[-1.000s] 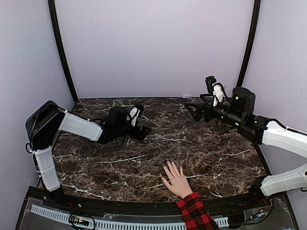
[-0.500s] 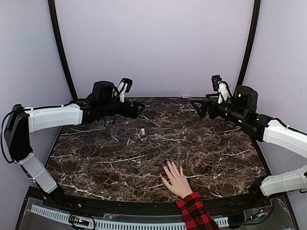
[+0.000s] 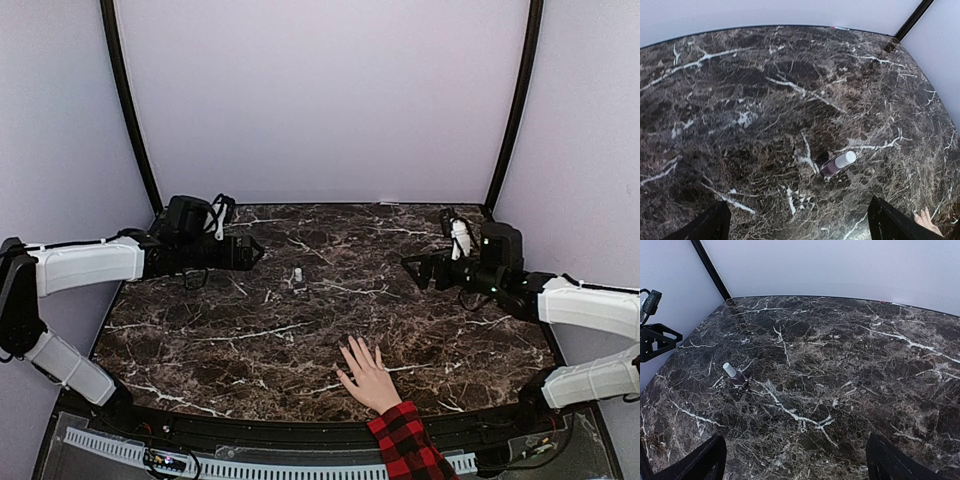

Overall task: Paint the nails
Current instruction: Reset both arms

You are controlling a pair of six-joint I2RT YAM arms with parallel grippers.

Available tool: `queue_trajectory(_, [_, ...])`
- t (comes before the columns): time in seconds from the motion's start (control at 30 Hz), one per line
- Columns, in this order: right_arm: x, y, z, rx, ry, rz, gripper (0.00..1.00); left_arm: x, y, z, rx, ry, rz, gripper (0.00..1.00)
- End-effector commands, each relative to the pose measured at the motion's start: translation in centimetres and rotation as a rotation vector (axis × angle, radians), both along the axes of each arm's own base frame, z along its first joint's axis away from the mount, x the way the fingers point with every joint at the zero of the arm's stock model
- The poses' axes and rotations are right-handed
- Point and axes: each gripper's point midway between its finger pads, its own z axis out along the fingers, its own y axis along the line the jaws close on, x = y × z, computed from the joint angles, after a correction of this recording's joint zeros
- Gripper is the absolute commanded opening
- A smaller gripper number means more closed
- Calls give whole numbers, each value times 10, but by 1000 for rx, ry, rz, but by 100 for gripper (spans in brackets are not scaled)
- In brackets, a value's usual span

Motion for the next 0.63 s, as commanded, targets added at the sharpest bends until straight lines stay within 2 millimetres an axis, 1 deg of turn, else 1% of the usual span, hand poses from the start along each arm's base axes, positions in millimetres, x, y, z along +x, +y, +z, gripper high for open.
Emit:
queue_trajectory(0.0, [0, -1, -5, 61, -22, -11, 99, -4, 7, -22, -22, 44, 44, 99])
queue_trajectory(0.1, [0, -3, -20, 54, -3, -24, 99, -5, 9, -28, -28, 34, 51, 99])
queue_trajectory(0.23, [-1, -2, -30, 62, 13, -24, 99, -4, 10, -35, -15, 35, 59, 99])
queue_trajectory(0.43, [2, -1, -31, 61, 11, -21, 99, -4, 16, -39, -1, 24, 79, 99])
queue_trajectory(0.6, [0, 1, -31, 57, 11, -8, 99, -4, 16, -35, -9, 4, 80, 99])
